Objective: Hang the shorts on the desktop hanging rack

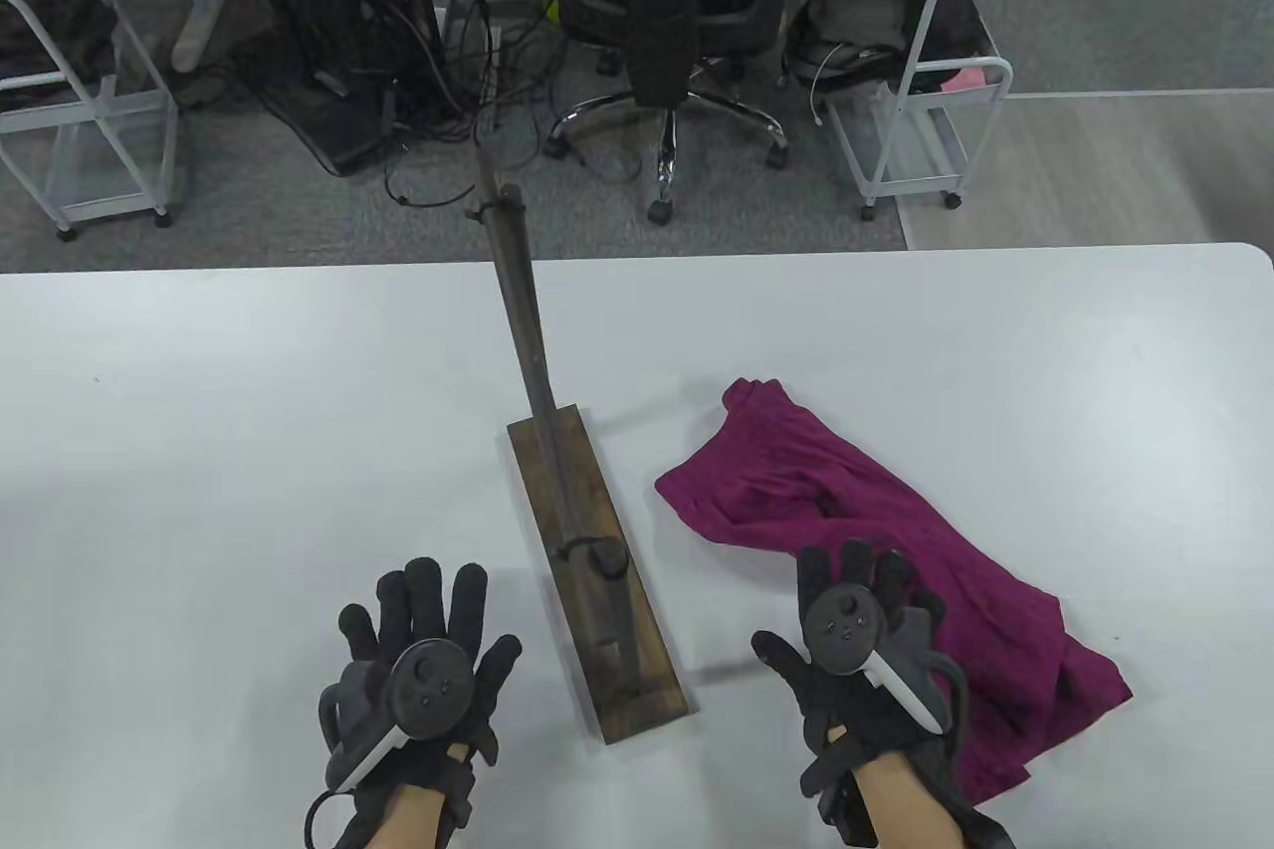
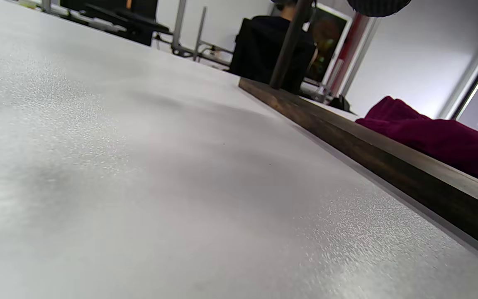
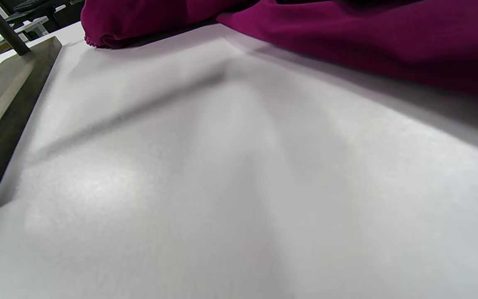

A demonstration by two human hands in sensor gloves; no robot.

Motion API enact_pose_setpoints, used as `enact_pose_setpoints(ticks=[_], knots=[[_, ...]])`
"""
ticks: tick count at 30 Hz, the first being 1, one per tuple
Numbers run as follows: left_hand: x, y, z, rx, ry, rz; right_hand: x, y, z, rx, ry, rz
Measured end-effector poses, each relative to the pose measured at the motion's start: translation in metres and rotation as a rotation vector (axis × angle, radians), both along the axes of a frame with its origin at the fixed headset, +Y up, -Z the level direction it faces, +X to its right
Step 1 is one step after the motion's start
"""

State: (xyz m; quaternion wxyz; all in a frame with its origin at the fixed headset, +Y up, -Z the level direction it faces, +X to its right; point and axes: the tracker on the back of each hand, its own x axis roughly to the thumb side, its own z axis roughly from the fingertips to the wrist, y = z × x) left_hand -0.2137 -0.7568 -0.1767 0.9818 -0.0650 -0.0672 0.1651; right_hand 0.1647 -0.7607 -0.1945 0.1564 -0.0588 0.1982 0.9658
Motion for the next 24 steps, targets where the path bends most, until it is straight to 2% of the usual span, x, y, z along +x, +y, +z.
enact_pose_setpoints(ticks=[15,24], knots=[[0.000,-0.001,0.000,-0.019,-0.004,0.022,0.003,-0.001,0.001,-0.008,-0.019,0.006],[0.001,-0.001,0.000,-0.023,-0.012,0.032,0.012,-0.003,-0.003,-0.036,-0.075,-0.001]])
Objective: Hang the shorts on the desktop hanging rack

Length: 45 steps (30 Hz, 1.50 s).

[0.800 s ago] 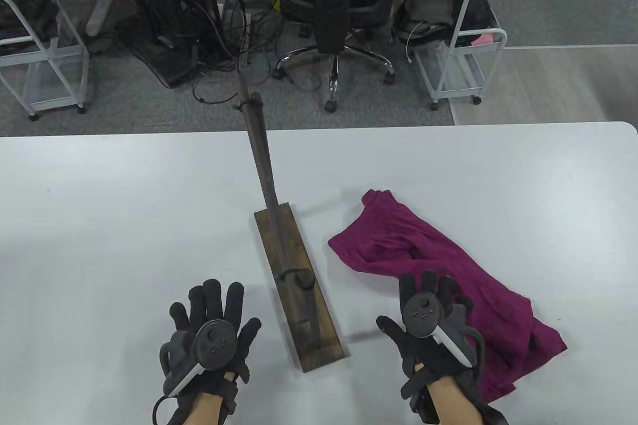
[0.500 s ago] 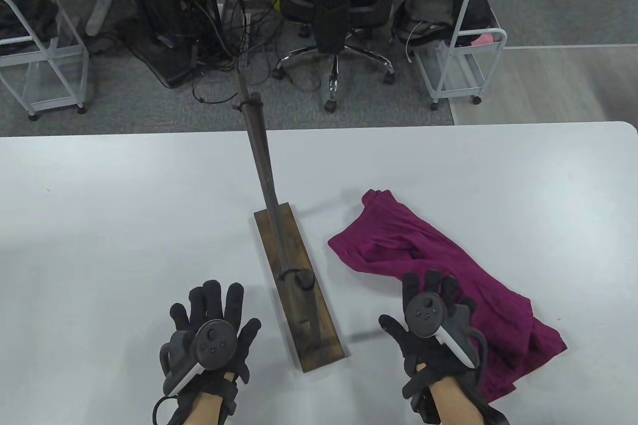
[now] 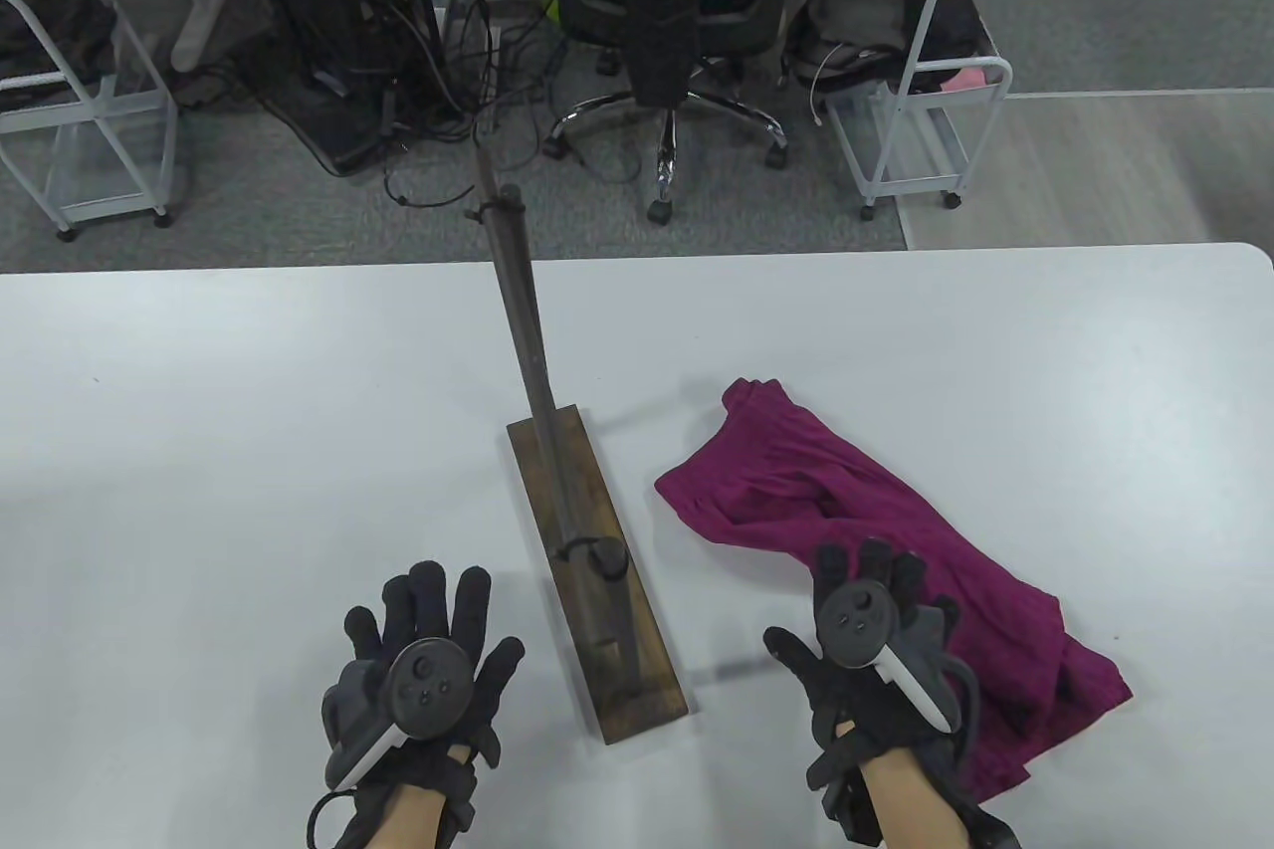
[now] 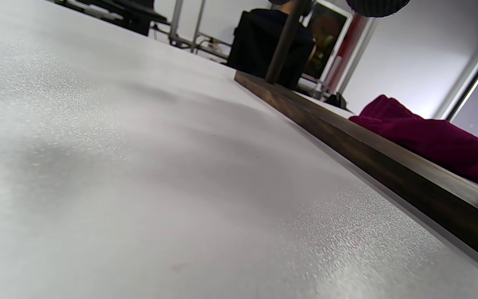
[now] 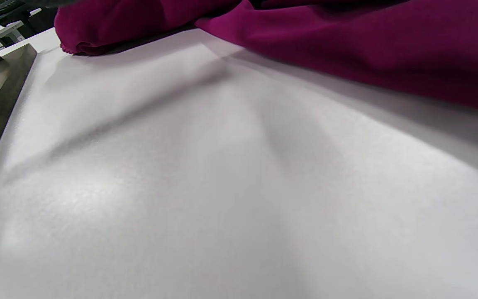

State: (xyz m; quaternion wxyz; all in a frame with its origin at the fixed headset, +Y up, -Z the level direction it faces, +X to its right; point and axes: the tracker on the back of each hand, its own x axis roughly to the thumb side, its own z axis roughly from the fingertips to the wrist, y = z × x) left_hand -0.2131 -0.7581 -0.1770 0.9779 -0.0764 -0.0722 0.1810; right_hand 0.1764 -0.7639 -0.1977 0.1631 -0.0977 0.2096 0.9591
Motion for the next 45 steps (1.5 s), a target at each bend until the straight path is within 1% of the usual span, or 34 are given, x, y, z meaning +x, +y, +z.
enact_pose_setpoints(ticks=[7,11,16,22,24,25,29,35,40,42,45], knots=[[-0.001,0.000,0.000,-0.005,0.005,0.011,0.012,0.000,-0.012,-0.040,-0.068,-0.050],[-0.002,0.001,0.000,0.005,0.018,0.004,0.014,-0.004,-0.023,-0.135,-0.087,-0.021],[-0.004,0.000,0.000,-0.005,0.030,0.007,0.015,-0.003,-0.037,-0.143,-0.081,0.017],[-0.004,-0.001,0.000,-0.014,0.031,0.022,0.021,-0.004,-0.055,-0.167,-0.110,-0.024],[-0.004,-0.001,0.000,-0.011,0.032,0.018,0.021,-0.006,-0.060,-0.196,-0.117,-0.031],[-0.004,-0.001,0.000,-0.009,0.032,0.017,0.021,-0.007,-0.063,-0.210,-0.113,-0.030],[-0.004,-0.001,0.000,-0.011,0.032,0.015,0.020,-0.008,-0.074,-0.200,-0.095,0.016],[-0.004,-0.001,-0.001,-0.018,0.035,0.021,0.025,-0.011,-0.091,-0.237,-0.115,0.000],[-0.004,-0.002,-0.001,-0.026,0.031,0.026,0.034,-0.018,-0.100,-0.268,-0.155,-0.027],[-0.003,-0.002,-0.001,-0.027,0.029,0.025,0.037,-0.022,-0.102,-0.262,-0.181,-0.050],[-0.003,-0.003,-0.001,-0.032,0.030,0.026,0.038,-0.026,-0.104,-0.245,-0.159,-0.045]])
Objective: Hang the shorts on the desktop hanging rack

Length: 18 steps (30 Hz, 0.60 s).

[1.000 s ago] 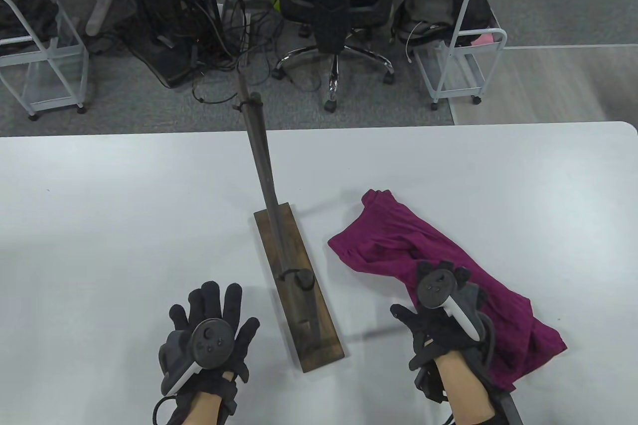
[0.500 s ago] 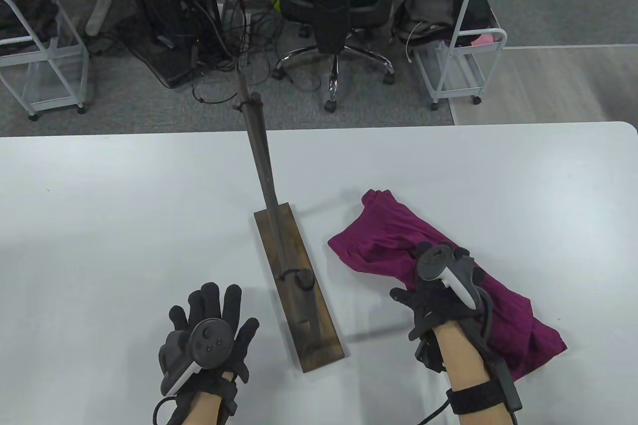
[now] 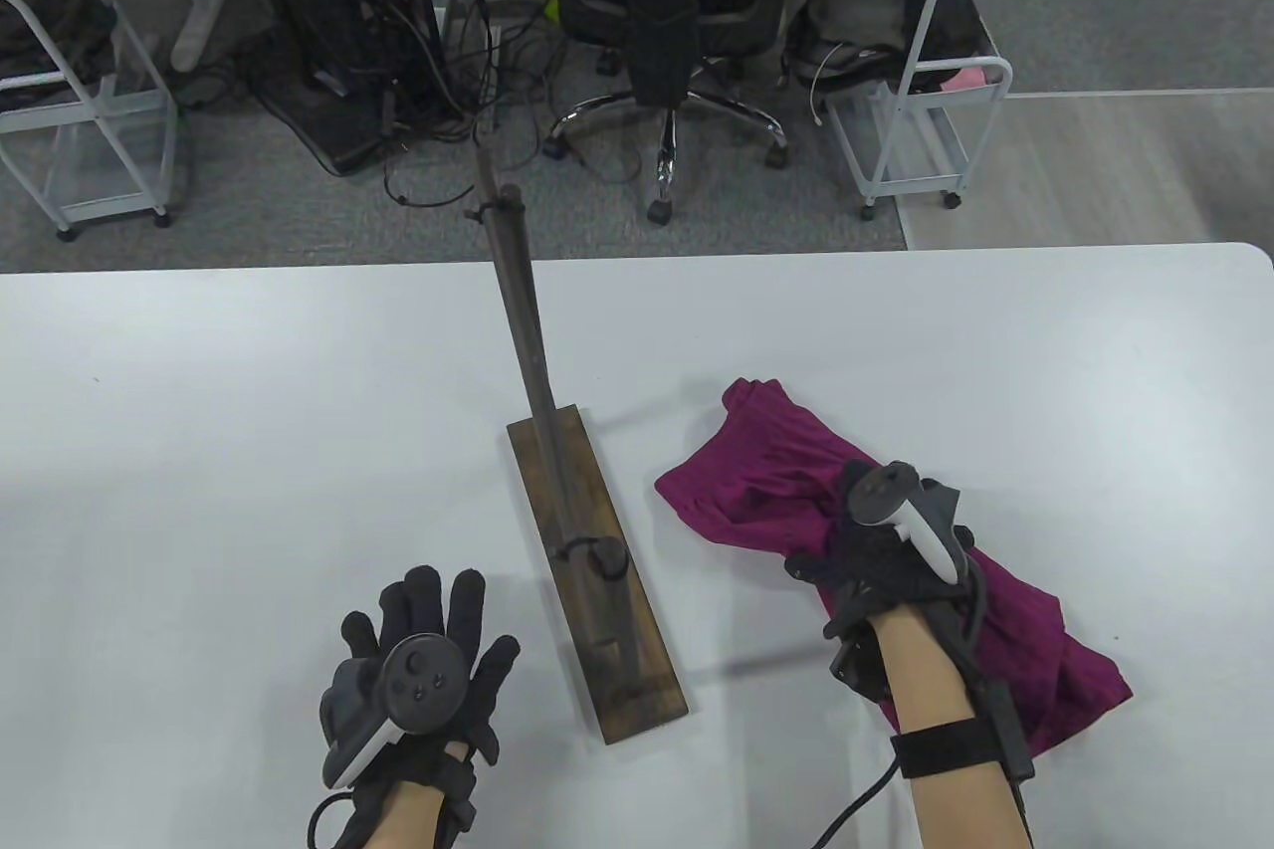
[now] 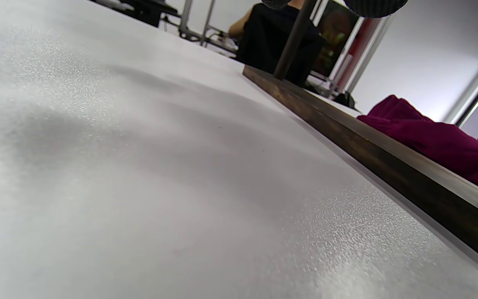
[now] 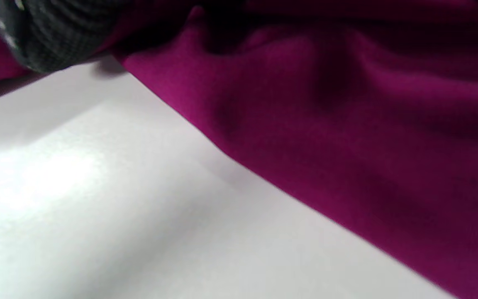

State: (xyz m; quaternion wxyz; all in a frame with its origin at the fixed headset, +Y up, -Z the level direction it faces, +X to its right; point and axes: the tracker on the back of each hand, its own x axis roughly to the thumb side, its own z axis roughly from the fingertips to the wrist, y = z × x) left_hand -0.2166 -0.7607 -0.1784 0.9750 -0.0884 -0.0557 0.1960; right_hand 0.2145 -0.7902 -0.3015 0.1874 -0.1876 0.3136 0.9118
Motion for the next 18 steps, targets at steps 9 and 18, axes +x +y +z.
enact_pose_setpoints(ticks=[9,18], knots=[[-0.0014,-0.0017,-0.0003,-0.011,0.011,-0.009,-0.0005,-0.0040,0.0029,0.002,0.008,-0.008],[-0.0021,-0.0014,0.0000,-0.007,0.013,-0.005,-0.0013,-0.0033,0.0042,0.037,0.009,0.012]])
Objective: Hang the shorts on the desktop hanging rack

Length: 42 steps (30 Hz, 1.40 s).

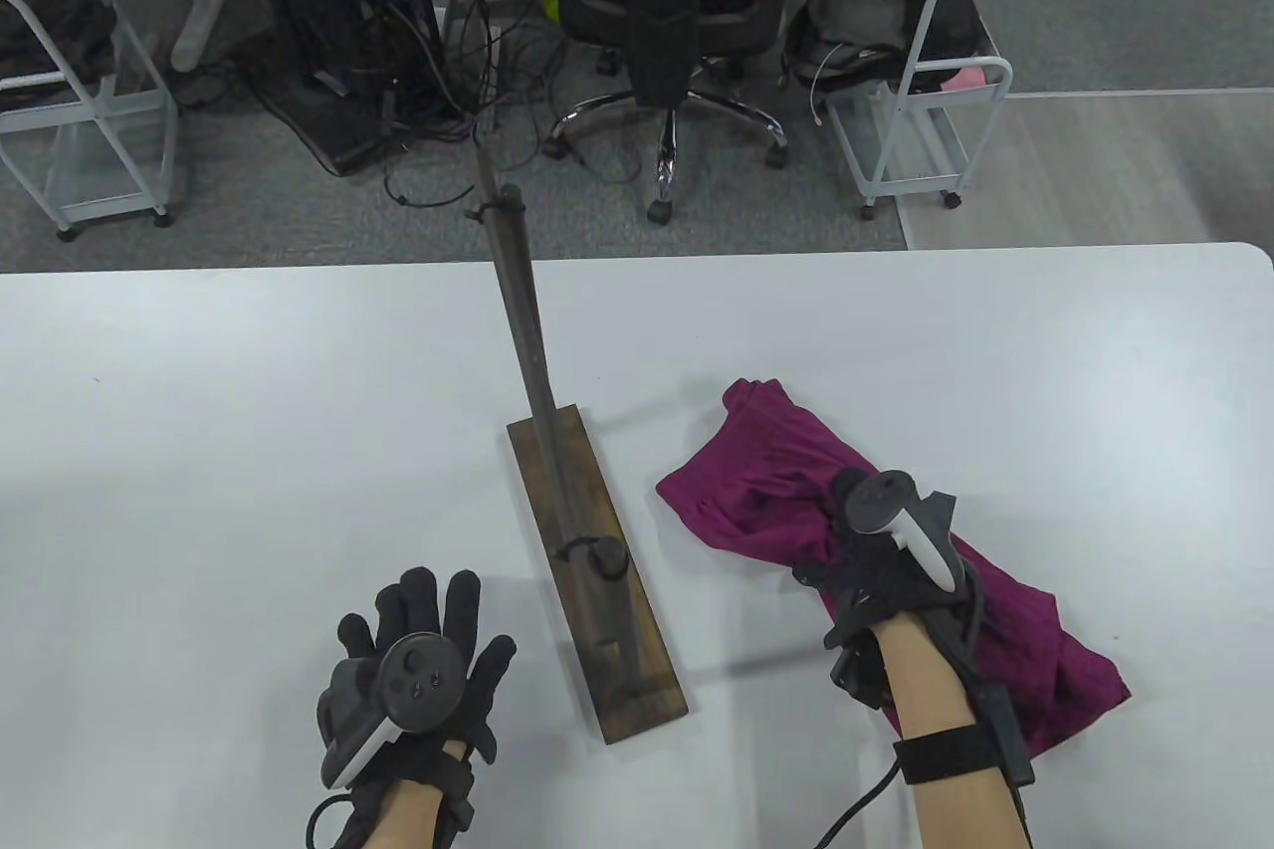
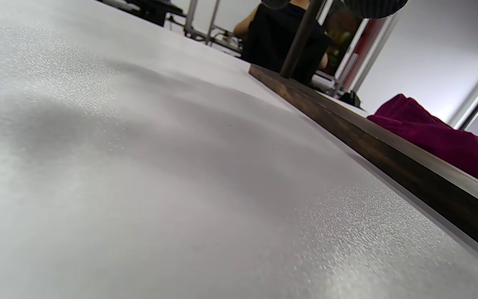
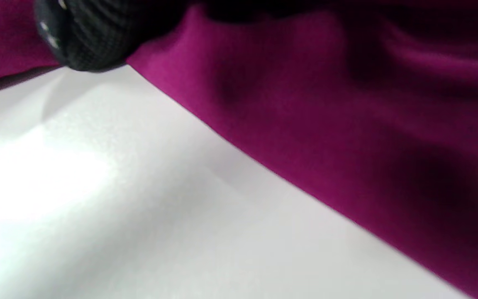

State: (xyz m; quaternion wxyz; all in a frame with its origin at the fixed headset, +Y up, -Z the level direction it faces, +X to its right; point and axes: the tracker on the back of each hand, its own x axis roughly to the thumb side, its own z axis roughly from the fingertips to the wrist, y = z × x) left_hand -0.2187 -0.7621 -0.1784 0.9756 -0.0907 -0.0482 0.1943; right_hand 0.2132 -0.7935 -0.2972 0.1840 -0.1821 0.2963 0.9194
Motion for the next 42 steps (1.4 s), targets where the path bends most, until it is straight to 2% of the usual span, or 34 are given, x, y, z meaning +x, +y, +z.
enact_pose_setpoints(ticks=[11,22,33,42], knots=[[0.000,-0.001,0.000,-0.001,-0.004,0.000,0.003,0.007,0.001,0.116,-0.087,0.020],[0.000,-0.001,0.000,0.001,-0.005,0.005,-0.001,0.011,0.001,0.189,-0.058,0.020],[0.000,-0.001,-0.001,0.002,-0.009,0.011,0.006,0.024,0.005,0.348,-0.118,-0.162],[0.000,-0.001,-0.001,0.010,-0.012,0.008,0.005,0.046,0.013,0.508,-0.119,-0.249]])
